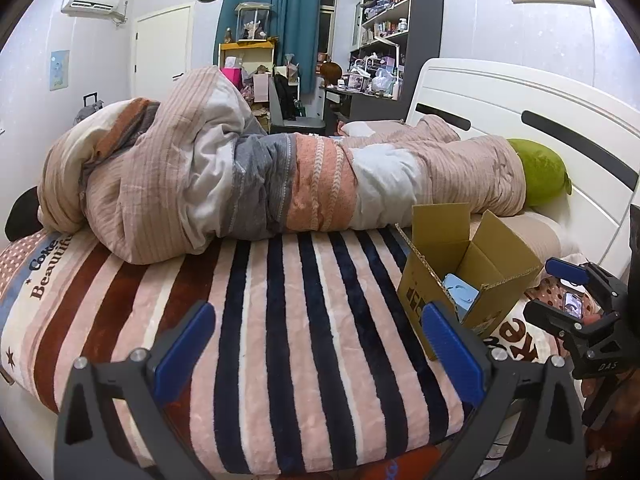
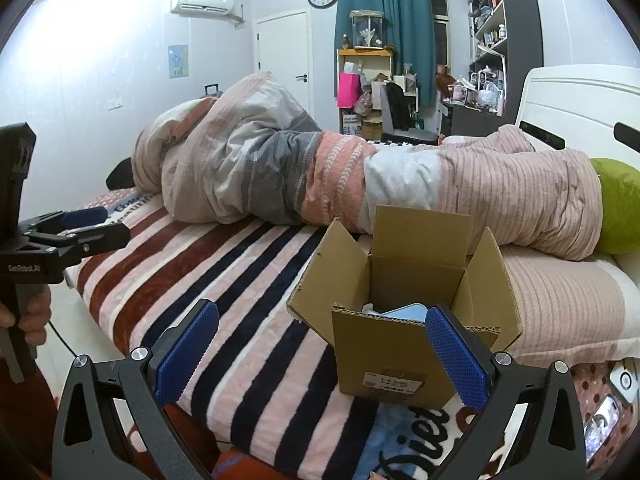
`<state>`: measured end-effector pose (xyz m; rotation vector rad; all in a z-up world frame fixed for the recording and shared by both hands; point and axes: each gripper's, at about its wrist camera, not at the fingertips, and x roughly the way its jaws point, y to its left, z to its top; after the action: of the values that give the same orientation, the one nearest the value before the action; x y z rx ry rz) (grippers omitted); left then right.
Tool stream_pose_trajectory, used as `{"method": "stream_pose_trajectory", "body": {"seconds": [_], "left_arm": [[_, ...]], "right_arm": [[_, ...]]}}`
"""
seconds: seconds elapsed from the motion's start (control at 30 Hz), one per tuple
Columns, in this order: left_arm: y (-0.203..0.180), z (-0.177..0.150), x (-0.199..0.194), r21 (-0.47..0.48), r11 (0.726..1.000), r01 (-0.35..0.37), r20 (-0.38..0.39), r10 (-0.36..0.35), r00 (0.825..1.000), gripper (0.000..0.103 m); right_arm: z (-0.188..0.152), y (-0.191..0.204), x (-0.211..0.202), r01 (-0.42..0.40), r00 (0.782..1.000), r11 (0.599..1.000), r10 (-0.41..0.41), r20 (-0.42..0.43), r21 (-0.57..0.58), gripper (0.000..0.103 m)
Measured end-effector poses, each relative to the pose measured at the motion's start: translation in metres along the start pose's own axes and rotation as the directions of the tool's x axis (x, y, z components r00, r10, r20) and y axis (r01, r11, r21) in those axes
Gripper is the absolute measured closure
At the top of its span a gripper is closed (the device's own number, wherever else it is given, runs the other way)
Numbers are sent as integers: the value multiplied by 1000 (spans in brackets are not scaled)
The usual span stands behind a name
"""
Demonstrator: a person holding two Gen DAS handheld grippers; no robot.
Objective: Organize rigid objects
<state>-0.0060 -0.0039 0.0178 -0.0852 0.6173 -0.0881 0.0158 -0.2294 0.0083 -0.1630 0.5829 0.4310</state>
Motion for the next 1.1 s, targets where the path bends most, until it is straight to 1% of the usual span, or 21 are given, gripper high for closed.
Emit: {"method": "stream_pose_trajectory", "body": {"seconds": [0.43,1.1], "left_arm": [[3,-1,-2,-2,1000,-12,-1,12,1000,1],[0,-4,-5,-2,1000,-29,-9,29,1000,1]], "right_arm": [[-1,3,-1,-15,1000,1000,15,-7,-1,0],[-6,0,-4,1,1000,1000,-1,4,21,0]]}}
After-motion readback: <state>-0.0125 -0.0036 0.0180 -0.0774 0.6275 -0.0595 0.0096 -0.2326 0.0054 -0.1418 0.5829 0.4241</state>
